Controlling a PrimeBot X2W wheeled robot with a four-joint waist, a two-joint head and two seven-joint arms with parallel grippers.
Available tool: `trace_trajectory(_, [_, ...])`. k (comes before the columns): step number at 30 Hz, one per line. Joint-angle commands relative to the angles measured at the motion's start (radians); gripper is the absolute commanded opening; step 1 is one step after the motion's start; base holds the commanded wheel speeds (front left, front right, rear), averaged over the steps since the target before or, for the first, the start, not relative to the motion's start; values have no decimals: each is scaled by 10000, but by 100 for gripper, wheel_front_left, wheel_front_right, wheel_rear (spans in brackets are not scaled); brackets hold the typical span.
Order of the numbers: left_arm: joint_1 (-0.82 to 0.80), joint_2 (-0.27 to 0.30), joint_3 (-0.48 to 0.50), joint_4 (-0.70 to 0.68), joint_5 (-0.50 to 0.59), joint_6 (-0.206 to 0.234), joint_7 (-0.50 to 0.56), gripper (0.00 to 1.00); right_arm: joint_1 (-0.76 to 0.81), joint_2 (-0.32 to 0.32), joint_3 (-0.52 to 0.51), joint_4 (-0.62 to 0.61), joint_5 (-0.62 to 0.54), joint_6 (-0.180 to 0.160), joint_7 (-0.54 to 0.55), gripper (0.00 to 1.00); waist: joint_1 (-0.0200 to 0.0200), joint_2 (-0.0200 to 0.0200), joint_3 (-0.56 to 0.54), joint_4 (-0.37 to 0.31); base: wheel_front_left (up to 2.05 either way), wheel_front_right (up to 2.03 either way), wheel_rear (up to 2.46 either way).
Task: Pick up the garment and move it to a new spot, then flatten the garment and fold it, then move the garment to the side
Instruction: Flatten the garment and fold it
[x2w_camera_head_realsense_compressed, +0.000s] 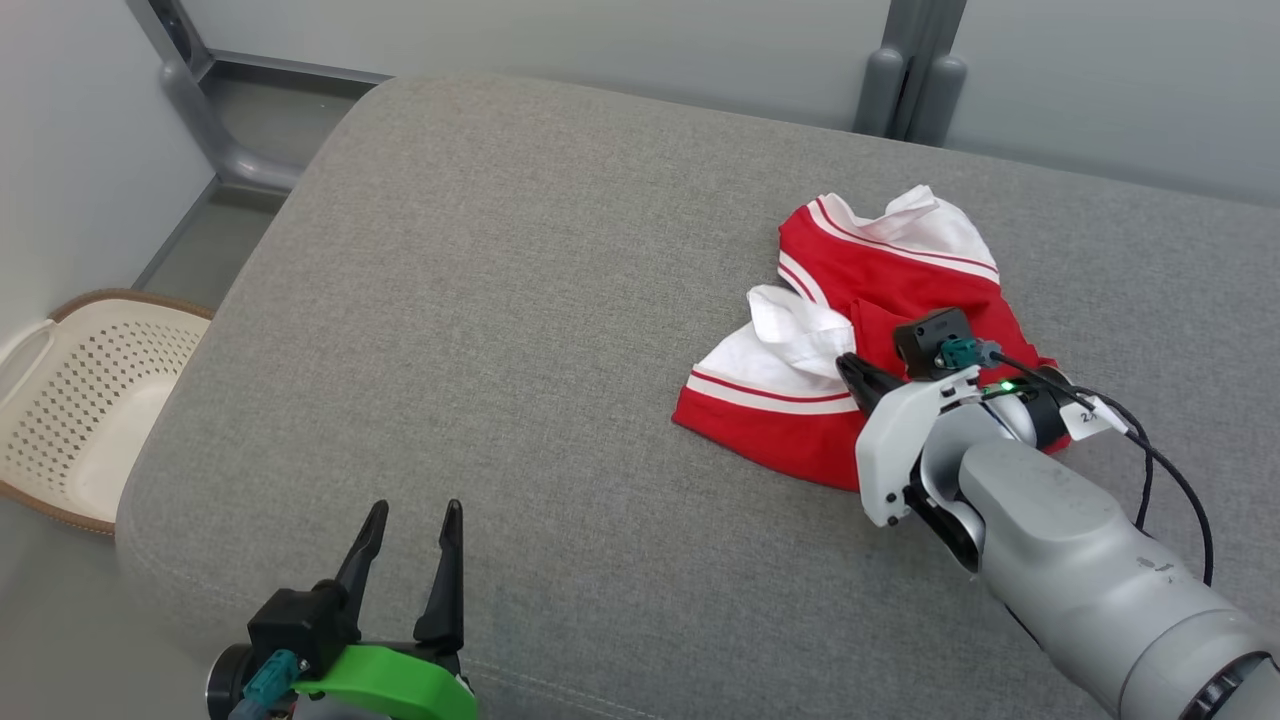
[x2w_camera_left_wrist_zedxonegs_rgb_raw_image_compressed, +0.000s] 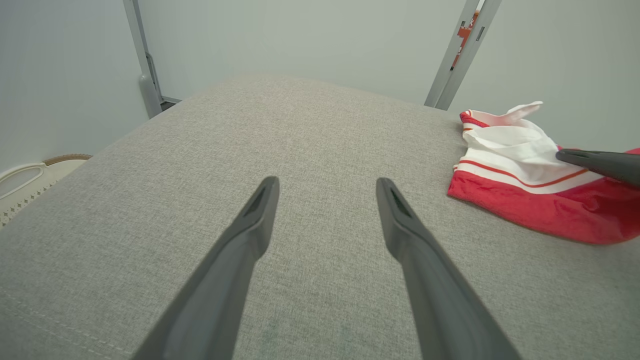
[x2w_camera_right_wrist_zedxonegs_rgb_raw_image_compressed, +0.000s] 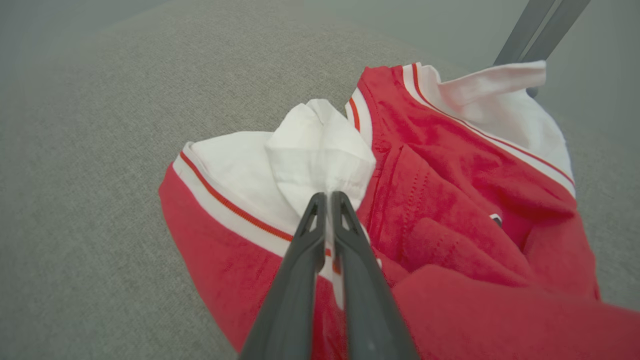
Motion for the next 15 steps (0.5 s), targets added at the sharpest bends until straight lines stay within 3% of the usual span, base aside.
trace_trajectory(1, [45, 11, 66, 21, 14, 40, -1, 100, 203, -25, 127, -88, 100, -14, -158, 0, 0, 0, -106, -104, 0, 0, 0])
trace_trajectory(7, [210, 12, 68, 27, -4, 55, -1, 100, 636, 48, 820, -1283, -230, -12, -773, 0, 0, 0, -427, -386, 0, 0, 0])
trace_trajectory(11, [329, 17, 121, 26, 36, 43, -1, 100, 1632, -140, 846, -3380, -857, -11, -775, 0, 0, 0, -612, -520, 0, 0, 0])
trace_trajectory(15, [421, 14, 142, 13, 111, 31, -1, 100, 2929, -428, 1575, -4805, -1487, -11, -778, 0, 0, 0, -733, -581, 0, 0, 0])
